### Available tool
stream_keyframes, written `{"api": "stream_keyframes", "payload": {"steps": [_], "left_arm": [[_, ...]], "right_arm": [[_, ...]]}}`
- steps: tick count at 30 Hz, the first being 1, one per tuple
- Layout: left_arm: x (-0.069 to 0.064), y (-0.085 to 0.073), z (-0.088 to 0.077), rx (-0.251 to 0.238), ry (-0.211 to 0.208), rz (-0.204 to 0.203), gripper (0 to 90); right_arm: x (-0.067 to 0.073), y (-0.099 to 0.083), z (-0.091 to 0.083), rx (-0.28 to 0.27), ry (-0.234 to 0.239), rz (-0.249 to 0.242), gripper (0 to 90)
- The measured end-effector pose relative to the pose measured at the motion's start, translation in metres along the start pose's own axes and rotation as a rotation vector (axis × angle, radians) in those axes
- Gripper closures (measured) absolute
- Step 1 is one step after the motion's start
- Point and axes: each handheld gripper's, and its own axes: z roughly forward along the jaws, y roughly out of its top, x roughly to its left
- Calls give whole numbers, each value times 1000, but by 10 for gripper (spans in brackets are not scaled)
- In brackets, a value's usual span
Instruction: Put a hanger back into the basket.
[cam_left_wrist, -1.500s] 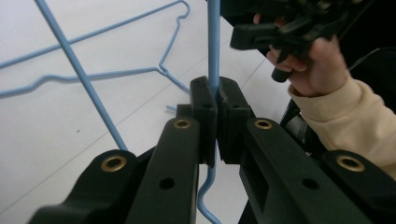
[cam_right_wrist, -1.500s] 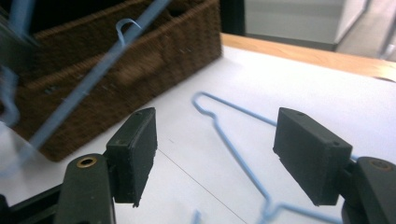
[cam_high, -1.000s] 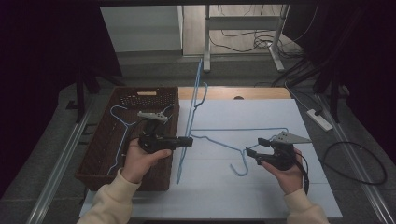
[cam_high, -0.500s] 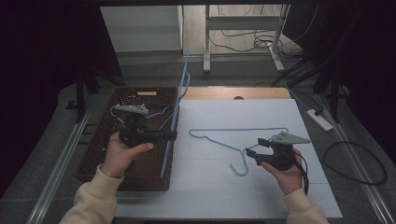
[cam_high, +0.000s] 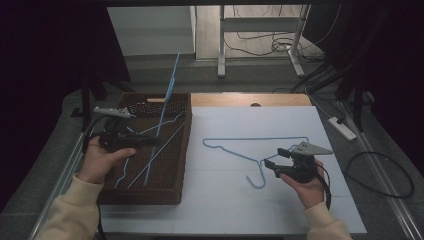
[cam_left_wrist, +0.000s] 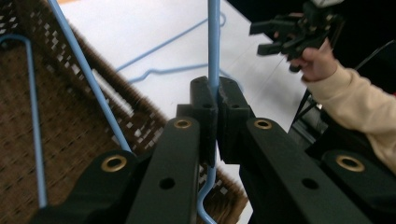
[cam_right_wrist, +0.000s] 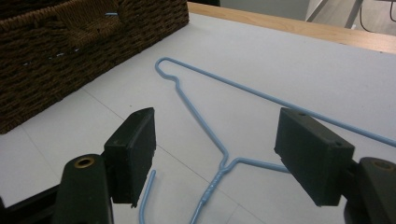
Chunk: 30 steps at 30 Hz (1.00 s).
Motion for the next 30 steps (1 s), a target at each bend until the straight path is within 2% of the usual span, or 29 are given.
{"api": "stream_keyframes", "payload": {"steps": [3, 4, 10, 15, 17, 23, 30], "left_arm": [[7, -3, -2, 21, -1, -5, 863], [16, -6, -2, 49, -4, -9, 863], [31, -13, -2, 86, 12, -23, 864], [40, -19, -1, 108, 9, -34, 864], [43, -21, 0, 130, 7, -30, 864], [53, -26, 2, 164, -15, -39, 864], [61, -29, 6, 211, -10, -53, 865]], "right_arm": [[0, -1, 0, 1, -2, -1, 298], [-1, -1, 0, 2, -4, 0, 298], [-1, -2, 1, 7, -4, -3, 297], [-1, -2, 1, 10, -3, -3, 297], [-1, -2, 2, 12, -3, -4, 297], [0, -2, 3, 22, -3, -8, 297], [-1, -3, 4, 23, -6, -2, 297]]}}
